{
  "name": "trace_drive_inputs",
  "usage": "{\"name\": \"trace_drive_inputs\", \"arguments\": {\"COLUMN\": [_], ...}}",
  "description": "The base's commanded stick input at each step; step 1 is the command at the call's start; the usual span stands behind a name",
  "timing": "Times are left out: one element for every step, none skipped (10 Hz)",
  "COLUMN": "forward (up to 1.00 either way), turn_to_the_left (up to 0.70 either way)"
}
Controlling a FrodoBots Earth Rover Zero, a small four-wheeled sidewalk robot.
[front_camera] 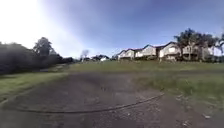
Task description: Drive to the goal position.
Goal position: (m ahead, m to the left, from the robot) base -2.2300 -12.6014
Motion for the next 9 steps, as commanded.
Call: {"name": "trace_drive_inputs", "arguments": {"forward": [1.0, 1.0, 1.0, 1.0, 1.0, 1.0, 1.0, 1.0, 1.0], "turn_to_the_left": [0.11, 0.27, 0.27, 0.27, 0.27, 0.27, 0.27, 0.0, 0.0]}}
